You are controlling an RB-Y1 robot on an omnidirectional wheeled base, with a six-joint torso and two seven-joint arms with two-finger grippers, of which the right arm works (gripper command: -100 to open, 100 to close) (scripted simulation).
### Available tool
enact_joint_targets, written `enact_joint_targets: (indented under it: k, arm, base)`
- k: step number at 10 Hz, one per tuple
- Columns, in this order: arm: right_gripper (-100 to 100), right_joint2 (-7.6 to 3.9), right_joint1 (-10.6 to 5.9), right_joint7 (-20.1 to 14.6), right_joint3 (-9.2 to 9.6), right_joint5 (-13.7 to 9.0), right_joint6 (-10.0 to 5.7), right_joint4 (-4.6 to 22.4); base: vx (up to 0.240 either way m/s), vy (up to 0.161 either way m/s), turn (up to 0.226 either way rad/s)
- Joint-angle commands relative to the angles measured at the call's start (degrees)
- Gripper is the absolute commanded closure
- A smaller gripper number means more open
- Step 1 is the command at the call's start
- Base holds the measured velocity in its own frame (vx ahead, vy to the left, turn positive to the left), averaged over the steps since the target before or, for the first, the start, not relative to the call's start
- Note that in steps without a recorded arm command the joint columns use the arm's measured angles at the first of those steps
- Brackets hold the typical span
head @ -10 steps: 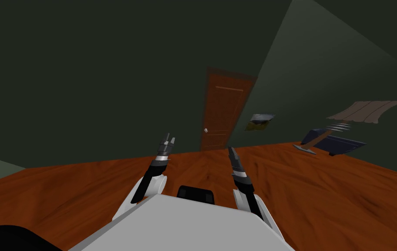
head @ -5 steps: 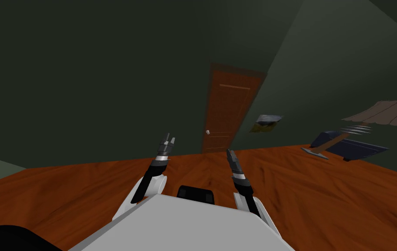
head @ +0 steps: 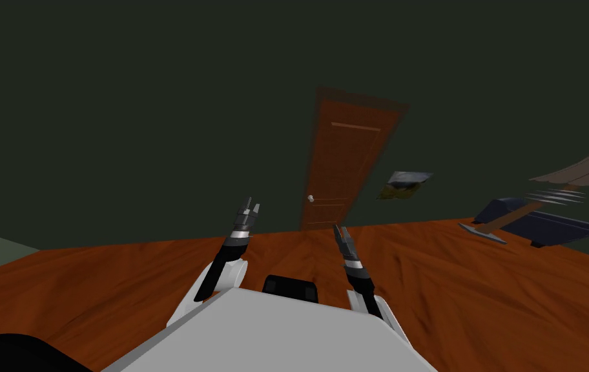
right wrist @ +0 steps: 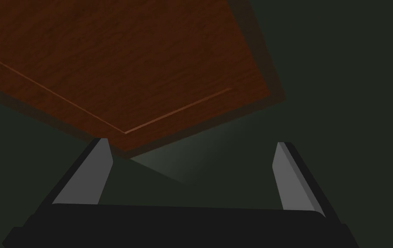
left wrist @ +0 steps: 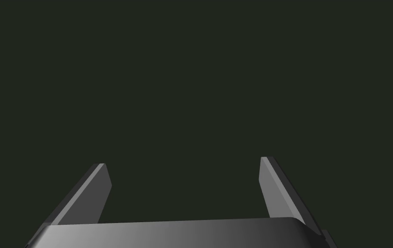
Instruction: Pull the door open
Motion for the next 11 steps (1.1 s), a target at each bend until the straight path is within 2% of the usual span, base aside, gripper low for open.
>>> enact_joint_targets:
  k: [1,7,11]
  arm:
    - [-100,-0.08,-0.09,1.7,-0.24,0.5,-0.67,1.9]
    - [-100,-0.19,-0.62,8.4,-1.19,2.7,-2.80,9.3]
    - [-100,-0.16,-0.90,12.0,-1.71,3.9,-3.96,13.4]
  base:
    - [0.139,0.040,0.044]
    - [0.149,0.029,0.037]
    - [0.146,0.026,0.030]
